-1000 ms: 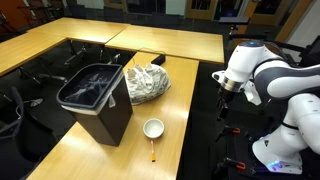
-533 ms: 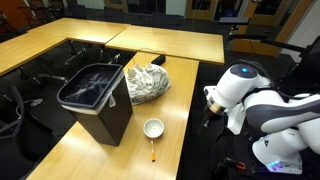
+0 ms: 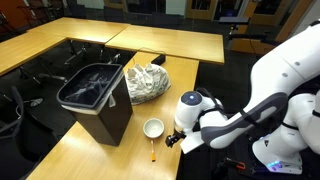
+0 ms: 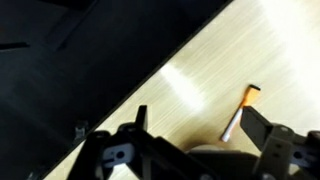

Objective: Pick the marker and put it in the bowl

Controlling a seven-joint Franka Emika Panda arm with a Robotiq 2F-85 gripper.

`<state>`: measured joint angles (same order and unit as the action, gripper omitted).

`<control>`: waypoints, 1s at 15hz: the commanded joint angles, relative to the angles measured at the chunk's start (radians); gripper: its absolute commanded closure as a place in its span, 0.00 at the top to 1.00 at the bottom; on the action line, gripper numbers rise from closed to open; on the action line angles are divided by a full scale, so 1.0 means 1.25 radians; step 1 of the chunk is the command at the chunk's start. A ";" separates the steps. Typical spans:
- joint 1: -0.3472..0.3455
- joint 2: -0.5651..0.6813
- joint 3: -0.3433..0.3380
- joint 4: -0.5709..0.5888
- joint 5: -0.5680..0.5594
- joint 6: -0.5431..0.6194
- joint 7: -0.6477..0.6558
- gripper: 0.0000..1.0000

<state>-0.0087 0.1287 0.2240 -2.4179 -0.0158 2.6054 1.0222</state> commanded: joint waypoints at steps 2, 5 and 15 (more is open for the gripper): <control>0.094 0.206 -0.092 0.183 0.061 0.039 0.057 1.00; 0.176 0.320 -0.161 0.302 0.052 0.023 0.108 1.00; 0.278 0.499 -0.226 0.497 0.096 -0.009 0.206 0.46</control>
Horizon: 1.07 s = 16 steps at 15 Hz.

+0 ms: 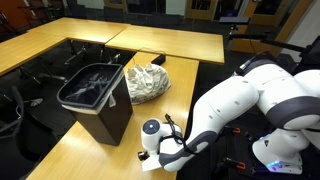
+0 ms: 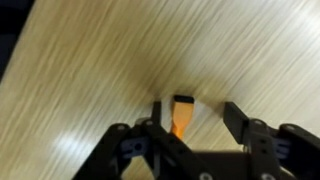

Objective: Pick the marker and put it in the bowl

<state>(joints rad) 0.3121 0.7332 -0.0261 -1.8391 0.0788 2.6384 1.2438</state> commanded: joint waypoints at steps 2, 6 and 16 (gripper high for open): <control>0.016 0.001 -0.023 0.029 0.020 -0.037 0.026 0.31; -0.014 -0.034 0.023 0.006 0.049 -0.055 -0.021 0.01; -0.035 -0.207 0.023 -0.075 0.070 -0.107 -0.112 0.05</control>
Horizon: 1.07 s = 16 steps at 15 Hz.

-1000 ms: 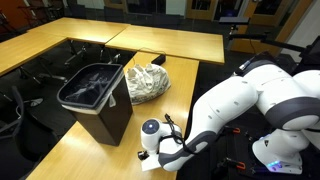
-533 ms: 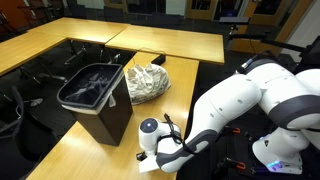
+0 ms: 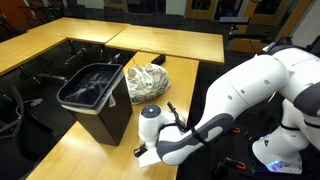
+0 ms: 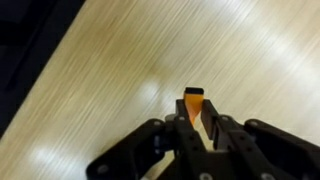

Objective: Pick the marker and put it in the bowl

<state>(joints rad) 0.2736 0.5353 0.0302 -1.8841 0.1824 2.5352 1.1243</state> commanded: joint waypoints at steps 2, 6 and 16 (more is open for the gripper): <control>0.011 -0.062 -0.080 -0.052 -0.084 -0.015 0.020 0.05; 0.035 -0.042 -0.184 -0.067 -0.248 0.015 0.116 0.05; 0.104 0.033 -0.270 -0.056 -0.463 0.110 0.348 0.46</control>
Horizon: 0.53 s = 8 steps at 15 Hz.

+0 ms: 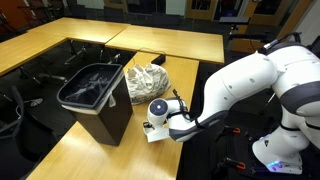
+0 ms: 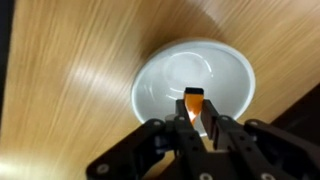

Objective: Pick the marker and put it in the bowl

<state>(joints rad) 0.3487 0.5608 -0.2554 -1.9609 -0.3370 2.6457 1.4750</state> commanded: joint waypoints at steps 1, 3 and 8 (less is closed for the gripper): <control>0.049 0.007 -0.039 0.001 -0.050 0.001 0.072 0.48; 0.064 -0.009 -0.047 -0.013 -0.068 -0.018 0.085 0.61; 0.043 -0.123 -0.018 -0.085 -0.080 -0.078 0.027 1.00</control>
<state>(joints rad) 0.4189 0.5215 -0.3071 -1.9880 -0.4277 2.6302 1.5437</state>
